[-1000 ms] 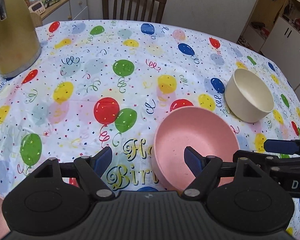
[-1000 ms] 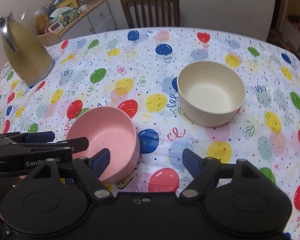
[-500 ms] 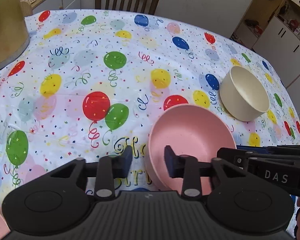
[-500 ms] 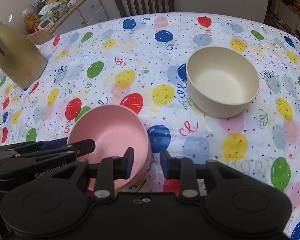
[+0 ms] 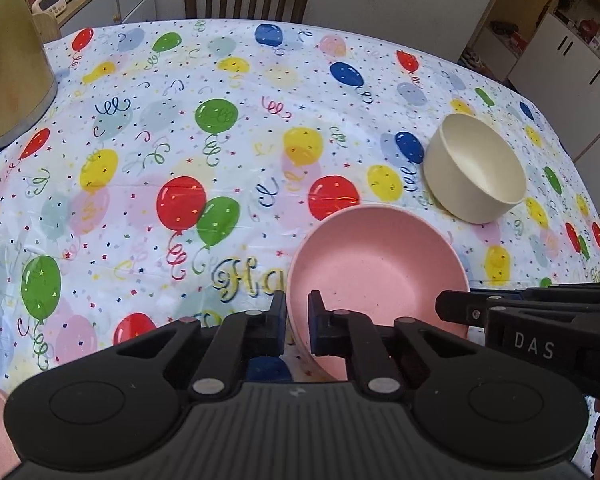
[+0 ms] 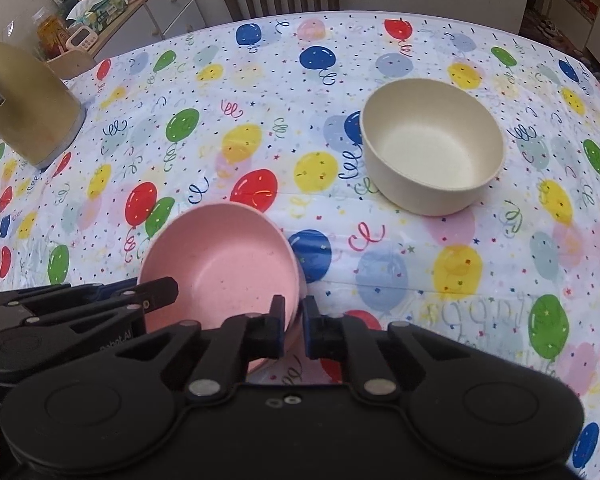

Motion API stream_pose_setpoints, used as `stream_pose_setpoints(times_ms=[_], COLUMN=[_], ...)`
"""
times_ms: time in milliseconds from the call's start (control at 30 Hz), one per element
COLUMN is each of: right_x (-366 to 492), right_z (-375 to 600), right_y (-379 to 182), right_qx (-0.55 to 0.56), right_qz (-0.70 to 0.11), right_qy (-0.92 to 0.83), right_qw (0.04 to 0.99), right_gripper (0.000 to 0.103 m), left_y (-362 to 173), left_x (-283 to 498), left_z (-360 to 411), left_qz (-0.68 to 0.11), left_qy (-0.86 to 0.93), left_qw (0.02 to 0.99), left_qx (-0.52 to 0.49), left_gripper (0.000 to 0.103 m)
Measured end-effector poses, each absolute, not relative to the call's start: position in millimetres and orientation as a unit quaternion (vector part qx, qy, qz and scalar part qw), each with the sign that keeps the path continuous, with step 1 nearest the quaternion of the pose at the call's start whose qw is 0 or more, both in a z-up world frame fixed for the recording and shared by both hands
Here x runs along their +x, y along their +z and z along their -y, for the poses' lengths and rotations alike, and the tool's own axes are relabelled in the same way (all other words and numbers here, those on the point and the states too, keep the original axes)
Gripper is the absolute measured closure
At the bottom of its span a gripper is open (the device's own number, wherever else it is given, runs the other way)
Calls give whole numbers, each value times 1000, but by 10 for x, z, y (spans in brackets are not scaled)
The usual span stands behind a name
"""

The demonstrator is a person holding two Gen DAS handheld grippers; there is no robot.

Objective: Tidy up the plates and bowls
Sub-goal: 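Close both grippers on the rim of the pink bowl, then carry the pink bowl over the plate stack with both grippers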

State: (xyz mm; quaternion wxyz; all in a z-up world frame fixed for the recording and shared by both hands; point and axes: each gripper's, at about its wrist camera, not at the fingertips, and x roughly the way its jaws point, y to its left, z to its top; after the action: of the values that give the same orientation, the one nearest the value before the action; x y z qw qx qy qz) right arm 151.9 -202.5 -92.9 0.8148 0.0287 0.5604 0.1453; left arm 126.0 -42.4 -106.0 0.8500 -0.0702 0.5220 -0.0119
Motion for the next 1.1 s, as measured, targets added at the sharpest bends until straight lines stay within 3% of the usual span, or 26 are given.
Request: stream_pose_setpoints(times_ms=[500,1100], right_x=[1232,853], right_z=[2947,3712], right_y=[-613,-787], right_qx=[37,18], right_qz=[-560,-595], right_qy=[182,206], right_qw=[808,777], right_gripper=[96,95], left_y=[-648,-874], left_x=[865,354], left_z=[1341,2161], left_qz=[-508,-548], left_qy=[4,25], left_qw=[859,832], left_qx=[-64,-77], left_gripper=[92,92])
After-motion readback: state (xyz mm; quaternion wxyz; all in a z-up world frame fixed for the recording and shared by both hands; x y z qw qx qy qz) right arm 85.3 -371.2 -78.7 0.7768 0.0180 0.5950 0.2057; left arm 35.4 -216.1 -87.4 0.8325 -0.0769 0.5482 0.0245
